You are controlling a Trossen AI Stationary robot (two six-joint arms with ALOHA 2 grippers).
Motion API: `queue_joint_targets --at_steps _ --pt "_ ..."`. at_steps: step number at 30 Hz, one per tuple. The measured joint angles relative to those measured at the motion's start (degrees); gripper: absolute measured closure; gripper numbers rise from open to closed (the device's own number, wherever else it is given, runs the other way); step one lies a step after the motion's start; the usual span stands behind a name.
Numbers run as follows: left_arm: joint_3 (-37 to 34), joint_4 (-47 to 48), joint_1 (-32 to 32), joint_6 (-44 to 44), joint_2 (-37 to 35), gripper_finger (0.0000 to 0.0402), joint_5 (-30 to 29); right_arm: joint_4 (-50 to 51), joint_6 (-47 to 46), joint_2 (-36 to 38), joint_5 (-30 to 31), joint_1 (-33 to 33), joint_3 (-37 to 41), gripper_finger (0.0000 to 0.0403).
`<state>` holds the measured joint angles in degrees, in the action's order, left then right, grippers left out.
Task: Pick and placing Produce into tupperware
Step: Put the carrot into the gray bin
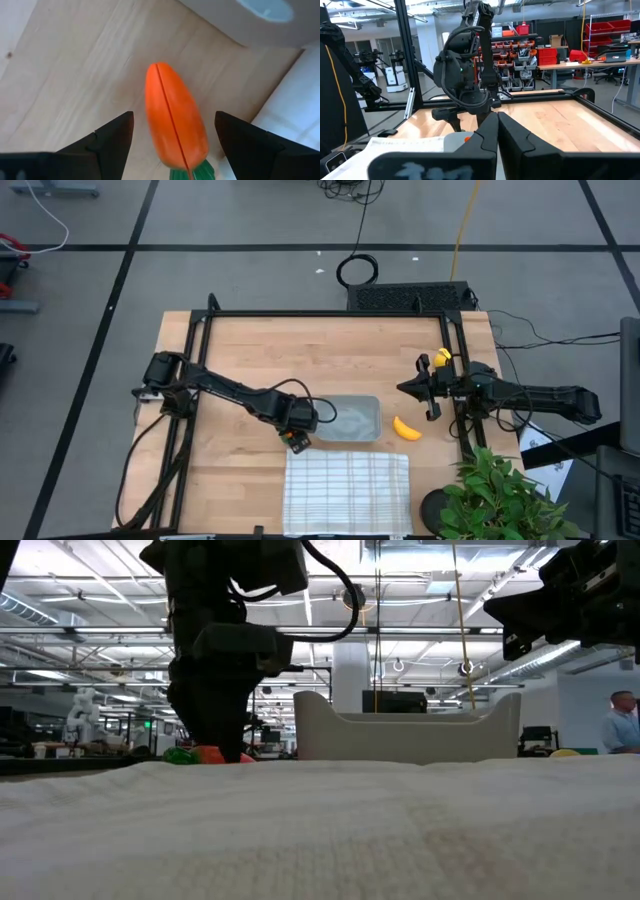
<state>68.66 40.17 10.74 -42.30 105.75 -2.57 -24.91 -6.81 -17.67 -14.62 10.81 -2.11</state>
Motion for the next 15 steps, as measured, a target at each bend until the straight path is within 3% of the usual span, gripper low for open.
queue_joint_targets --at_steps 15 --pt "-2.5 -3.0 0.0 3.0 0.0 0.0128 0.1 0.0 0.0 0.0 0.0 0.0 0.0 0.0403"
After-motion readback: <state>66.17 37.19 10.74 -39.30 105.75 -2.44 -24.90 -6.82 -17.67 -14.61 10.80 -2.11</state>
